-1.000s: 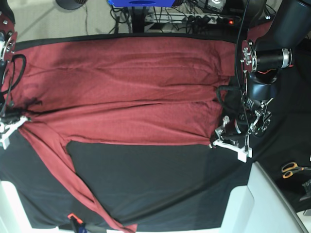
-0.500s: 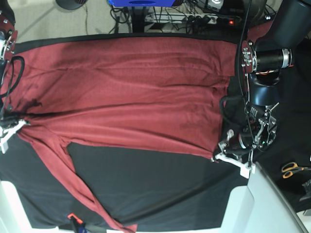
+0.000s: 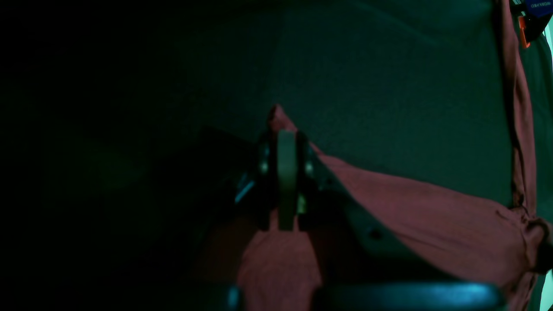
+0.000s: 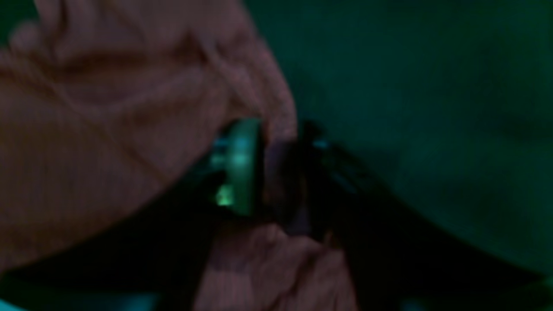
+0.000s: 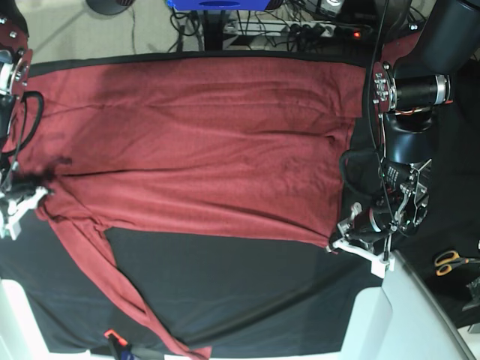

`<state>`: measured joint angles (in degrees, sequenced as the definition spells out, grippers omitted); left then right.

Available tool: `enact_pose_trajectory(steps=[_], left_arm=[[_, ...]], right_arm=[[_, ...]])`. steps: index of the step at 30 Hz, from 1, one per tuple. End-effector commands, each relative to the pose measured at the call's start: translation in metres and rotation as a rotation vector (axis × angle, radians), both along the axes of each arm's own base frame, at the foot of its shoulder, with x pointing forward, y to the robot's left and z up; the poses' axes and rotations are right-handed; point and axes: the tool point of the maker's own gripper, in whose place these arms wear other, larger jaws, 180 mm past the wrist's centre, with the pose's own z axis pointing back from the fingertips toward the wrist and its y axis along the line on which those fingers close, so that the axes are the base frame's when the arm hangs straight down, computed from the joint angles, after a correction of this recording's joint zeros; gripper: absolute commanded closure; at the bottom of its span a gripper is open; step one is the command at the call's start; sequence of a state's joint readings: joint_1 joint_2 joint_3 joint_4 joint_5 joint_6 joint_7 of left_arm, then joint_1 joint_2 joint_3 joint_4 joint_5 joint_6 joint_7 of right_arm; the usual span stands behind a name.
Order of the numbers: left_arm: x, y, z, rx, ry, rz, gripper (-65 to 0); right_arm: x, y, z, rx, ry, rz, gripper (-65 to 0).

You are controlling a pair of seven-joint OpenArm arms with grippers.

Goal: Fold the T-shirt properly
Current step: 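Hold the shirt with both grippers and stretch it flat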

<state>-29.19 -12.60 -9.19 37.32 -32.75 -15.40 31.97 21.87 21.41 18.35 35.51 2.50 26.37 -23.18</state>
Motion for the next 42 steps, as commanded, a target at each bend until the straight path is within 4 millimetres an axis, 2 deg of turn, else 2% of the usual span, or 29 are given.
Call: enact_pose_trajectory(steps=[1, 13, 19, 28, 30, 33, 34, 36, 42], left_arm=[[0.018, 0.006, 0.022, 0.004, -0.067, 0.007, 0.0], [0.017, 0.006, 0.022, 0.005, -0.064, 0.006, 0.0], [0.012, 0.006, 0.016, 0.007, -0.053, 0.005, 0.0], [0.011, 0.013, 0.016, 0.018, -0.050, 0.010, 0.0], [0.011, 0.013, 0.016, 0.019, -0.050, 0.010, 0.0], [0.011, 0.013, 0.016, 0.019, -0.050, 0.010, 0.0], [0.011, 0.013, 0.016, 0.019, -0.050, 0.010, 0.0], [0.011, 0.013, 0.016, 0.019, -0.050, 0.010, 0.0], [0.012, 0.012, 0.018, 0.018, -0.056, 0.007, 0.0]], right_arm=[[0.015, -0.015, 0.020, -0.027, -0.051, -0.010, -24.5], [0.029, -0.014, 0.031, -0.025, -0.075, -0.010, -25.8], [0.024, -0.012, 0.021, 0.000, -0.047, -0.023, -25.8], [0.025, -0.016, 0.020, -0.073, -0.038, 0.019, -24.9], [0.025, -0.016, 0.020, -0.075, -0.038, 0.018, -21.0], [0.025, -0.017, 0.020, -0.076, -0.037, 0.019, -2.0], [0.025, -0.017, 0.020, -0.076, -0.037, 0.019, 0.0], [0.025, -0.017, 0.021, -0.076, -0.038, 0.019, -1.7], [0.035, -0.018, 0.030, -0.085, -0.060, 0.025, 0.0]])
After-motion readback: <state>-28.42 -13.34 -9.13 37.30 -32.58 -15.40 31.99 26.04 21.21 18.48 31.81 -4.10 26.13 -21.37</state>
